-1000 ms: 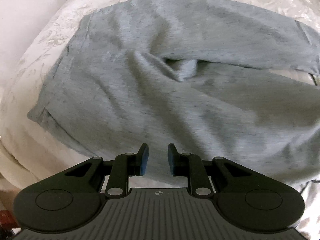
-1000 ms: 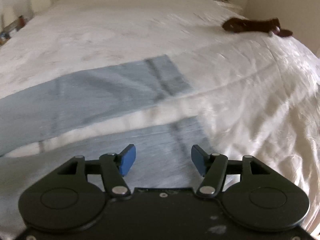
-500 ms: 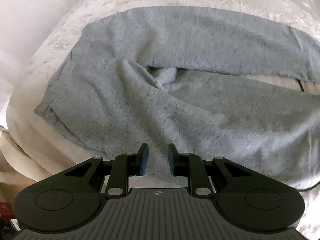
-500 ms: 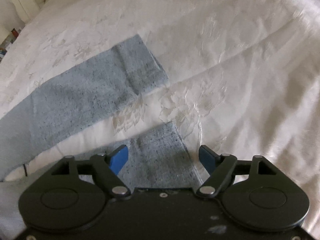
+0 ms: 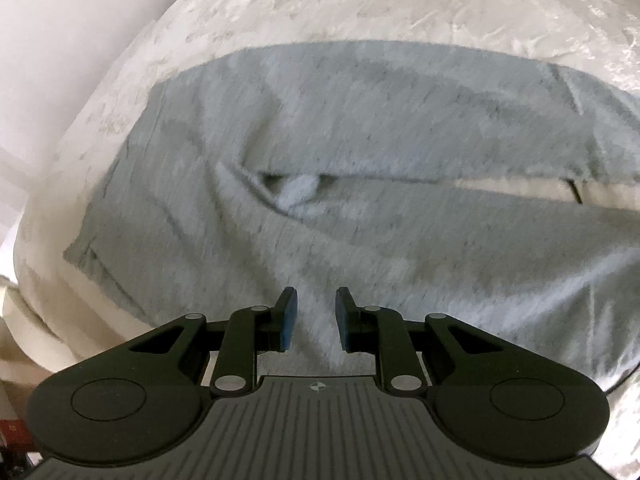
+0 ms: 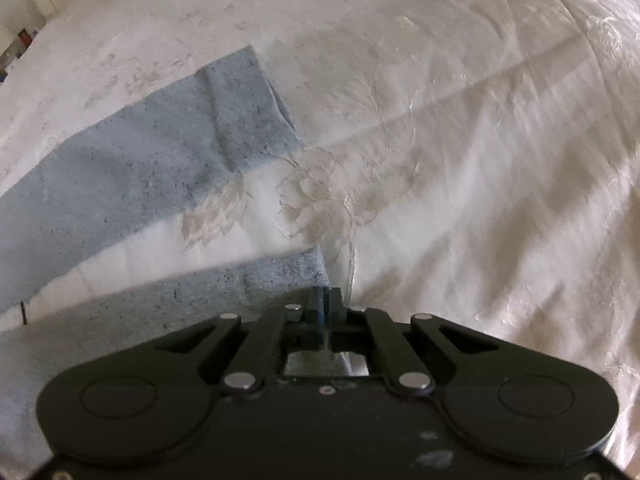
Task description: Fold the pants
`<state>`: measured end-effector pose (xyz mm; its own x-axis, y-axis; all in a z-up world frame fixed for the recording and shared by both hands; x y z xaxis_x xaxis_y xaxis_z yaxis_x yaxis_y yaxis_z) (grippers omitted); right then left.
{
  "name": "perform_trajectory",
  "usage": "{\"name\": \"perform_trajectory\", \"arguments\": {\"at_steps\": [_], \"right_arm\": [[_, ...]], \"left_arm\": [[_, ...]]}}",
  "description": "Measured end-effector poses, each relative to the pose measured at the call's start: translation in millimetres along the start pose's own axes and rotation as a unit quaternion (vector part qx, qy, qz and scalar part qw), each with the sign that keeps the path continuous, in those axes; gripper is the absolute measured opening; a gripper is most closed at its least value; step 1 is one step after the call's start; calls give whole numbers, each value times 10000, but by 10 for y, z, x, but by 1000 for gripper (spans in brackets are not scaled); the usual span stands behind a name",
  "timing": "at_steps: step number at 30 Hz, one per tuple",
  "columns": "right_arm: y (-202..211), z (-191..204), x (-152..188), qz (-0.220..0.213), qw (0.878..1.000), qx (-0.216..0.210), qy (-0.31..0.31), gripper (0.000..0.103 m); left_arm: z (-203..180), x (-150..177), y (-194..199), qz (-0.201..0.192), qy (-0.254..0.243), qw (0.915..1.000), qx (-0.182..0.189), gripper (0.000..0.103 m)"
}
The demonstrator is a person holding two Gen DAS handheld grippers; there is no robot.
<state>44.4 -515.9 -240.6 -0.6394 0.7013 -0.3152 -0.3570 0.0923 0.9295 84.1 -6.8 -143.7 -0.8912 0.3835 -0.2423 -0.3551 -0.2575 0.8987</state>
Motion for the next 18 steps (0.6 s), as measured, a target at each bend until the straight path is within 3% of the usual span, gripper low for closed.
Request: {"name": "perform_trajectory", "arguments": {"at_steps": [2, 4, 6, 7, 8, 12, 15, 16, 18], "right_arm": [[102, -1, -29, -164, 9998, -88, -87, 15], [313, -29, -65, -431, 9984, -249, -268, 18], [621, -14, -105, -809, 9951, -476, -315, 33], [780, 9, -110, -1003, 9931, -547, -257, 48], [964, 52, -115, -1252, 9903, -594, -125, 54], [1552, 337, -182, -2208, 9722, -572, 535, 56], [2000, 592, -314, -3136, 9455, -632, 612, 86], [2152, 669, -354, -3521, 9318, -667, 584, 103], [2419, 846, -410, -4394, 8927, -805, 599, 103]], "left_arm": [[23, -67, 45, -106, -35, 9999, -11, 20], [54, -131, 88, -207, -88, 9997, -34, 20], [109, -215, 120, -335, -123, 9994, -34, 20], [153, -265, 137, -395, -149, 9991, -34, 20], [181, -312, 152, -444, -164, 9989, -30, 20], [387, -627, 230, -778, -168, 9968, 65, 20], [613, -938, 349, -1128, -87, 9936, -13, 20], [673, -1022, 382, -1247, -40, 9922, -32, 20], [796, -1187, 430, -1454, 30, 9893, -62, 21]]}}
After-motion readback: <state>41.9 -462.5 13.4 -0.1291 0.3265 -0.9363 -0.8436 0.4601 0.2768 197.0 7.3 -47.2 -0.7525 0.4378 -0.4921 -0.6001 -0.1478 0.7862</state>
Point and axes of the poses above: each gripper's, at about its wrist camera, not at the fingertips, and y roughly against the way its jaws point, z to its left, x to its underside, the point moved 5 cm from there along -y, roughly the way its jaws point, and after that the axes turned 15 degrees about -y, right-handed, at the moved point
